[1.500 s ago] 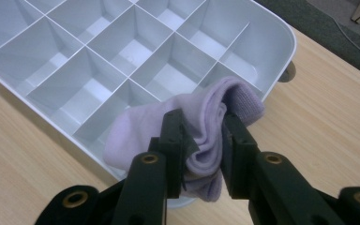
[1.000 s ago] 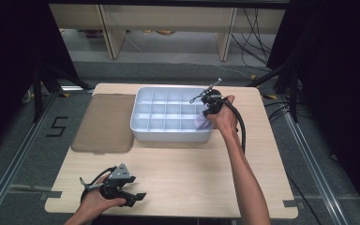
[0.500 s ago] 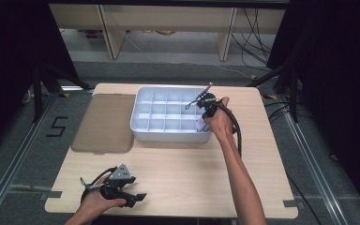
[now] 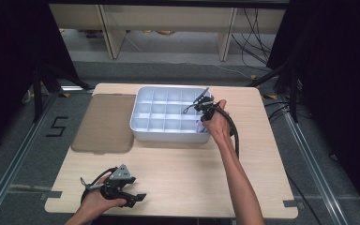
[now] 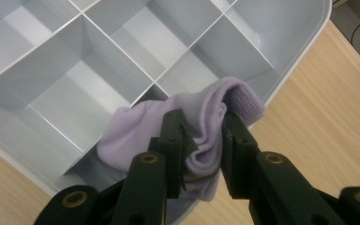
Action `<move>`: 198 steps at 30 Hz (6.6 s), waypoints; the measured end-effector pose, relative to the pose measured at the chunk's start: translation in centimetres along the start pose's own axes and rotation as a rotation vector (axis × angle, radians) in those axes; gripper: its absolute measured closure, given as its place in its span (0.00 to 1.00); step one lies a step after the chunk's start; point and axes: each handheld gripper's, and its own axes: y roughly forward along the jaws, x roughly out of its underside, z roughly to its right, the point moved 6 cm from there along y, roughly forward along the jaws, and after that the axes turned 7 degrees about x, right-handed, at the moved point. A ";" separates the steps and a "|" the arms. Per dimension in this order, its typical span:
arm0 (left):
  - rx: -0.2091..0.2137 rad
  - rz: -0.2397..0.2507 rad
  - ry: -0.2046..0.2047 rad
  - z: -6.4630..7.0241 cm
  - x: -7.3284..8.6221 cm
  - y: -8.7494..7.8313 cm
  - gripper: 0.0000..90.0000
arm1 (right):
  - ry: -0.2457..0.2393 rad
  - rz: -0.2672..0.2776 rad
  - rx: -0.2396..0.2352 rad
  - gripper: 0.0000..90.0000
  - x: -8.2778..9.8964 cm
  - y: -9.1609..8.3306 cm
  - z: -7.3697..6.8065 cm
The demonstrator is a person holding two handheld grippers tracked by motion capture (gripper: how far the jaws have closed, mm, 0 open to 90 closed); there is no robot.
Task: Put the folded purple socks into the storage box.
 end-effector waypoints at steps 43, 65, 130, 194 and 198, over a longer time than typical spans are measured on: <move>0.018 -0.003 -0.009 0.3 0.1 0.2 0.26 | 0.139 0.032 -0.238 0.78 0.8 0.8 -1.1; 0.024 -0.028 0.017 0.3 0.2 0.2 0.26 | 0.075 -0.044 -0.190 0.99 1.1 2.9 -1.4; 0.011 -0.006 0.010 0.0 0.1 0.2 0.26 | 0.251 0.358 -0.299 0.37 3.0 -6.2 -4.6; -0.004 0.017 0.001 0.0 -0.2 -0.1 0.26 | 0.183 0.408 -0.391 0.25 9.1 -7.5 -12.3; -0.003 0.017 0.001 0.1 -0.2 -0.1 0.26 | 0.195 0.416 -0.417 0.24 9.5 -7.6 -12.8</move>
